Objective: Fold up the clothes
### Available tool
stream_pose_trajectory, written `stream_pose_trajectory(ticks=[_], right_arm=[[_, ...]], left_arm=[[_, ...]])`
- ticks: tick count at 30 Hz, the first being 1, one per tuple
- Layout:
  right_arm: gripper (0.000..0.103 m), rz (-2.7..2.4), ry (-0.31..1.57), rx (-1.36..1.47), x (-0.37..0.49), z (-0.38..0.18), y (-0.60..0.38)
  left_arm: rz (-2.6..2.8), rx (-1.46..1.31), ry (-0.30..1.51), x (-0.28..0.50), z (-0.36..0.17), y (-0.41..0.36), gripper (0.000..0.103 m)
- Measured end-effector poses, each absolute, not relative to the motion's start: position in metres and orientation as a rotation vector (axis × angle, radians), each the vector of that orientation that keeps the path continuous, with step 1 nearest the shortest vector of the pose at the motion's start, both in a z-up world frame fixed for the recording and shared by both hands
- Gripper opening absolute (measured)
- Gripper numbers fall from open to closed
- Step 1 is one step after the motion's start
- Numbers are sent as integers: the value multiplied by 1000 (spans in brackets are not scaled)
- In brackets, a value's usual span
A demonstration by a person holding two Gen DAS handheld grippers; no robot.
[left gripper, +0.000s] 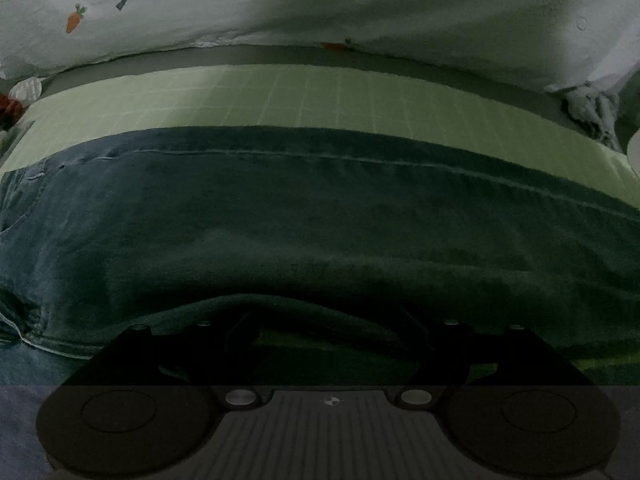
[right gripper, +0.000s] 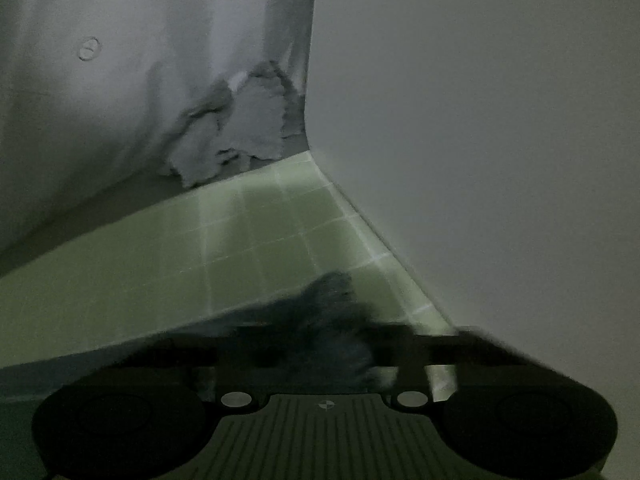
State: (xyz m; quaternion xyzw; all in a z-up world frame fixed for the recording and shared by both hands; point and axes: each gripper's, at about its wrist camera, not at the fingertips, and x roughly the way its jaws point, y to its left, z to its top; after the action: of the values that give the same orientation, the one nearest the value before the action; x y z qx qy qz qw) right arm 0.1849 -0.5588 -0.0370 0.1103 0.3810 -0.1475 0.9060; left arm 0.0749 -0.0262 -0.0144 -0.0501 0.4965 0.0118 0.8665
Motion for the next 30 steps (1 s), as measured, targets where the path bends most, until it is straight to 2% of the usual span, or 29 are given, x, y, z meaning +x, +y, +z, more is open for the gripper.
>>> stream_pose_trajectory(ticks=[5, 7, 9, 11, 13, 14, 15, 17, 20, 22, 23, 30], right_arm=[[19, -311, 730, 157, 212, -15, -556], [24, -325, 758, 135, 222, -22, -555], [38, -343, 801, 111, 232, -33, -552], [46, -364, 809, 120, 228, -33, -552], [64, -380, 735, 185, 202, -22, -551], [82, -386, 687, 224, 186, -15, -551], [92, -381, 651, 249, 169, -11, -549], [89, -342, 619, 262, 132, -7, -543], [73, -279, 674, 219, 91, -20, -530], [69, -280, 749, 225, 74, -37, -527], [59, -295, 757, 227, 66, -44, -529], [58, -425, 754, 160, 46, -35, -539]], left_arm=[[12, -144, 1034, 70, -13, -17, 79], [11, -121, 1031, 68, -14, -18, 79], [13, -97, 1031, 66, -14, -21, 79], [15, -90, 1030, 65, -13, -22, 79], [12, -103, 1024, 64, -11, -21, 79], [4, -111, 1017, 62, -10, -21, 79], [-5, -115, 1009, 60, -8, -21, 79], [-34, -124, 978, 54, -3, -20, 79], [-53, -135, 942, 47, 2, -16, 79], [-41, -138, 938, 46, 4, -14, 79], [-38, -140, 931, 44, 6, -11, 79], [-18, -163, 891, 28, 19, 8, 79]])
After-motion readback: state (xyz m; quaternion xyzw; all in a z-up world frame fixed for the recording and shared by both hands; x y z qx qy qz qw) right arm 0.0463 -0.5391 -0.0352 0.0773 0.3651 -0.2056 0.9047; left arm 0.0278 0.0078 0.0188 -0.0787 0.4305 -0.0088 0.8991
